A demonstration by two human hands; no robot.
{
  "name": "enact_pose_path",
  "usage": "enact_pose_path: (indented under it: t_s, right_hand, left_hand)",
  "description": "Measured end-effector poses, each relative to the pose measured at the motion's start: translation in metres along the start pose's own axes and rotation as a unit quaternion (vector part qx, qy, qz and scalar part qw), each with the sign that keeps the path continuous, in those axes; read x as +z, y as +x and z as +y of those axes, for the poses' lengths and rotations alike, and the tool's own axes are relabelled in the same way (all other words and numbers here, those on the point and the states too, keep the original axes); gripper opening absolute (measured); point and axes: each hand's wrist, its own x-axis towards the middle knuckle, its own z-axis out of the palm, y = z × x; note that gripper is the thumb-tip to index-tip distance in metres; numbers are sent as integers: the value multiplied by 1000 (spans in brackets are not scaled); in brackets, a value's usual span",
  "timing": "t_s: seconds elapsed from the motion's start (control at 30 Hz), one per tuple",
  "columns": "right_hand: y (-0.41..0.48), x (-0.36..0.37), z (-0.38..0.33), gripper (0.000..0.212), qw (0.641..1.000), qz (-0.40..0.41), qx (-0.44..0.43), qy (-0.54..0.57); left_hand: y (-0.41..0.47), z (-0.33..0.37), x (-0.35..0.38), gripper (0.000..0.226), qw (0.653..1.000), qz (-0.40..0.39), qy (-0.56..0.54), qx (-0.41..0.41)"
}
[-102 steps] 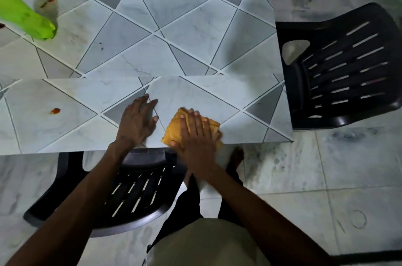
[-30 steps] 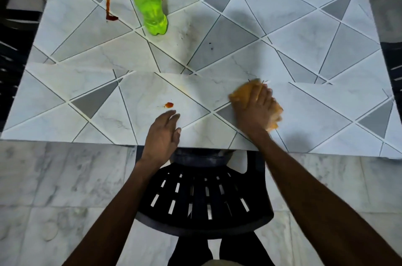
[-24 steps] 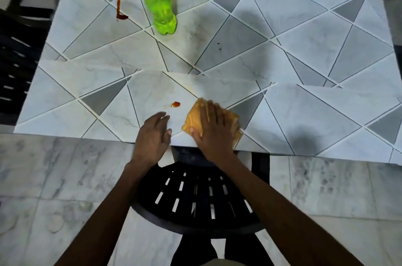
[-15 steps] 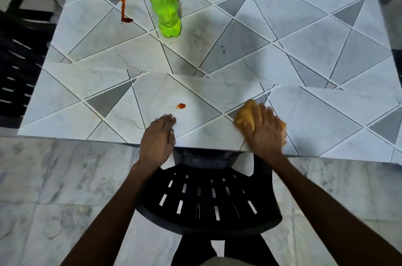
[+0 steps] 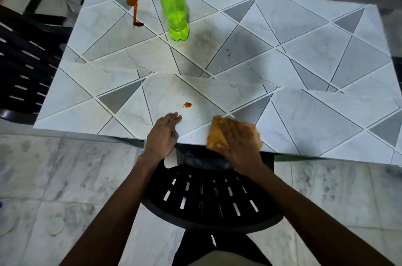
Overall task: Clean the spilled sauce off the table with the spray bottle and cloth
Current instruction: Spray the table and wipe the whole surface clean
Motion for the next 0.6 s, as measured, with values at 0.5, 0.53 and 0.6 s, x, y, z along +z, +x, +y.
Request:
enact_pose_path:
  t_s: [0.5,0.53,0.6]
  right_hand:
    - [57,18,-108,73,987,46,144,57]
    - [56,17,-109,72,986,42,148,58]
    - [50,17,-101,71,980,51,186,53]
  left_hand:
    - [27,-34,-29,34,999,5,-21,46]
    - [32,-44,-37,34,998,8,-9,57]
    - [44,-67,-51,41,997,-9,16,69]
